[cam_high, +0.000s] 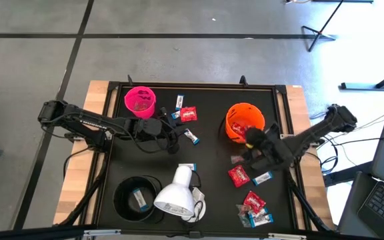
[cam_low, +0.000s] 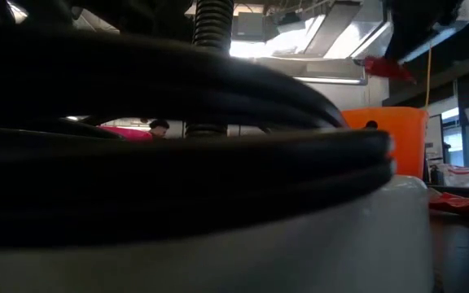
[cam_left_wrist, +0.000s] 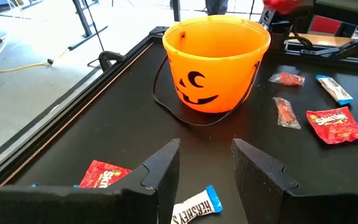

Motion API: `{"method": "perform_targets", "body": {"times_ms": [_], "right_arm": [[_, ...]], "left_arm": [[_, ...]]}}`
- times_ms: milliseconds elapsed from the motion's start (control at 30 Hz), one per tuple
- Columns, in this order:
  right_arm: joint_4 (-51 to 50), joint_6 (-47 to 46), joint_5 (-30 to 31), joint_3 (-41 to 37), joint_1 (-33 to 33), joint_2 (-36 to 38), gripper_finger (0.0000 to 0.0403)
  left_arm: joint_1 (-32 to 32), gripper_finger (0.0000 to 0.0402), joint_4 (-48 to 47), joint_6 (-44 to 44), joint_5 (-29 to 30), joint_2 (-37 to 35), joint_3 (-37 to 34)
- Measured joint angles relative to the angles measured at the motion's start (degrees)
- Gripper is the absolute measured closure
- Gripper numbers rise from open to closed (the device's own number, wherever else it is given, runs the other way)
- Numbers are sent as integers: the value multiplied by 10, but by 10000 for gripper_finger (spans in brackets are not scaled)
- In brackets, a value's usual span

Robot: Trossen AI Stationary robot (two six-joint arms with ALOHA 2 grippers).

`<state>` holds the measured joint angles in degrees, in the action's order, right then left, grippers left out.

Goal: Sort candy
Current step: Put the red candy into the orange bucket

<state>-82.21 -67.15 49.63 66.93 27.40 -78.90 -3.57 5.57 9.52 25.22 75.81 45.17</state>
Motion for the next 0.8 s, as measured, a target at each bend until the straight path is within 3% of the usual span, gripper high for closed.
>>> {"method": "perform_targets", "body": {"times_ms": [333, 600, 800], "right_arm": [[6, 64, -22, -44, -127, 0, 387], [26, 122, -47, -38, -150, 0, 284], [57, 135, -129, -18, -96, 0, 227]], "left_arm": [[0, 266, 0, 7, 0, 0, 0], [0, 266, -6, 6, 0, 0, 0], [0, 266, -19, 6, 0, 0, 0]]}}
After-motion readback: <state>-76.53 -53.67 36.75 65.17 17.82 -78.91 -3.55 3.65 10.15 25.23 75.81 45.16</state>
